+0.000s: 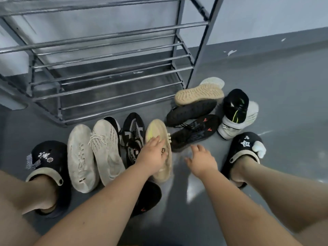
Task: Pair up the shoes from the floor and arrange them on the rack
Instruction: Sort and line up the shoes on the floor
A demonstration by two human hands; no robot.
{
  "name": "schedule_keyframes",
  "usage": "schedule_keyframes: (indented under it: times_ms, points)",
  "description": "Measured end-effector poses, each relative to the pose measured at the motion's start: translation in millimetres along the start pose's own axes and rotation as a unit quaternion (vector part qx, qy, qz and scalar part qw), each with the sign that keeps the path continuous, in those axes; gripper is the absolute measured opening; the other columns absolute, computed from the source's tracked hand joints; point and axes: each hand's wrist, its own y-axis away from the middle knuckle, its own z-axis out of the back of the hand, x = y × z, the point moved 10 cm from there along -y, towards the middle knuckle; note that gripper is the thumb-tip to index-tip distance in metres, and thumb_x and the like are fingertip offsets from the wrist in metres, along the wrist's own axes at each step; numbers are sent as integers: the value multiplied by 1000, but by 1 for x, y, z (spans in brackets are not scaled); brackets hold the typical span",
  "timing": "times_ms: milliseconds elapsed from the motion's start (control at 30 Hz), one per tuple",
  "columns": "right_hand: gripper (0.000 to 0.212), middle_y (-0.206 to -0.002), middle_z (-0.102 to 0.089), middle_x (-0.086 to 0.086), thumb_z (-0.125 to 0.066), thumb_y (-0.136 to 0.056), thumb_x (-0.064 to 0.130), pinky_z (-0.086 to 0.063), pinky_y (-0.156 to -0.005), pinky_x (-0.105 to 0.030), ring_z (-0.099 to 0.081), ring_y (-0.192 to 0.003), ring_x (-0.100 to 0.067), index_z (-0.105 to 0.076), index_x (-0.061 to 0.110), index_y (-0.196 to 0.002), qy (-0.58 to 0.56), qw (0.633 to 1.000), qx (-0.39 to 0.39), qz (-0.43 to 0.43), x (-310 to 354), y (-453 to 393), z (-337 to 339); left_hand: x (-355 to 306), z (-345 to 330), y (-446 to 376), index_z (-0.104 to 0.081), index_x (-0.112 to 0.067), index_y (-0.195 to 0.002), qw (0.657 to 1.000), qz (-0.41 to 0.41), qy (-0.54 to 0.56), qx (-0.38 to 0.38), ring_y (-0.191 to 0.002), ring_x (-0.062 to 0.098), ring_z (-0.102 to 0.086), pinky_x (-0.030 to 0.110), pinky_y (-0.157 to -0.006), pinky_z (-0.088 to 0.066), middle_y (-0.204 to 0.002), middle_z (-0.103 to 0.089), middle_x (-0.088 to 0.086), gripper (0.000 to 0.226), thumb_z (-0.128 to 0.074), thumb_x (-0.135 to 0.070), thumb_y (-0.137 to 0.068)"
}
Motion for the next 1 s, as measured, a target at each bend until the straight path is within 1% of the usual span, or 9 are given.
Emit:
schedule_keyframes:
  times_ms: [133,300,467,567,633,733,833,933,1000]
  points:
    - [60,-152,-27,-9,-44,-96,39,-33,-106,-41,-28,-138,-29,-24,17,-148,29,999,-22,-15,-25,-10,30,-38,1,-21,-17,-20,-151,999,-36,-33,6,-147,17,-5,31,-118,-4,-160,-8,-1,57,-37,-34,-99]
    - [63,-151,-28,-10,-46,-96,40,-31,-108,-41,-28,-138,-30,-23,15,-149,39,997,-61,-9,-36,-40,85,-78,23,-56,-16,-19,-151,995,-76,-70,-6,-147,18,-4,30,-118,-4,-160,-6,1,59,-38,-36,-99]
    - [61,-150,-31,-9,-44,-96,42,-34,-106,-43,-28,-138,-30,-24,16,-148,80,993,-84,11,-30,-73,140,-79,49,-95,-15,-18,-151,997,-51,-63,-6,-147,21,-5,33,-118,-7,-160,-6,3,60,-38,-37,-99]
    - [55,-142,-41,-11,-45,-96,41,-39,-99,-44,-37,-131,-32,-34,13,-141,112,988,-102,32,-16,-96,173,-73,62,-118,-16,-17,-151,998,-35,-61,-4,-147,23,-9,34,-119,-9,-160,-7,6,61,-40,-38,-98]
    - [53,-141,-42,-12,-44,-96,41,-39,-98,-44,-39,-129,-32,-37,12,-140,131,985,-105,46,-4,-112,189,-66,71,-133,-17,-16,-150,998,-21,-54,-3,-146,25,-11,36,-119,-12,-159,-9,6,62,-40,-39,-98]
    - [57,-146,-38,-12,-45,-96,41,-37,-101,-45,-36,-132,-32,-33,13,-143,139,984,-89,69,13,-138,195,-51,77,-153,-14,-15,-151,998,-4,-55,14,-146,24,-12,36,-119,-13,-159,-10,7,64,-40,-41,-97]
    - [59,-149,-34,-13,-43,-97,42,-33,-106,-45,-32,-135,-34,-30,13,-147,126,988,-56,71,23,-162,183,-36,78,-170,-14,-13,-151,999,9,-39,29,-146,23,-14,33,-118,-13,-159,-13,7,66,-40,-42,-97]
    - [59,-151,-31,-13,-43,-97,41,-31,-108,-44,-30,-137,-34,-28,13,-147,113,991,-26,63,26,-182,166,-19,71,-186,-14,-14,-151,998,31,19,43,-145,23,-17,32,-117,-16,-158,-15,7,66,-42,-41,-97]
    - [60,-151,-30,-13,-44,-97,42,-32,-107,-44,-33,-135,-35,-29,11,-146,100,993,-18,56,29,-195,156,-6,65,-199,-18,-14,-150,995,57,69,38,-144,24,-22,32,-115,-20,-157,-19,8,65,-44,-40,-97]
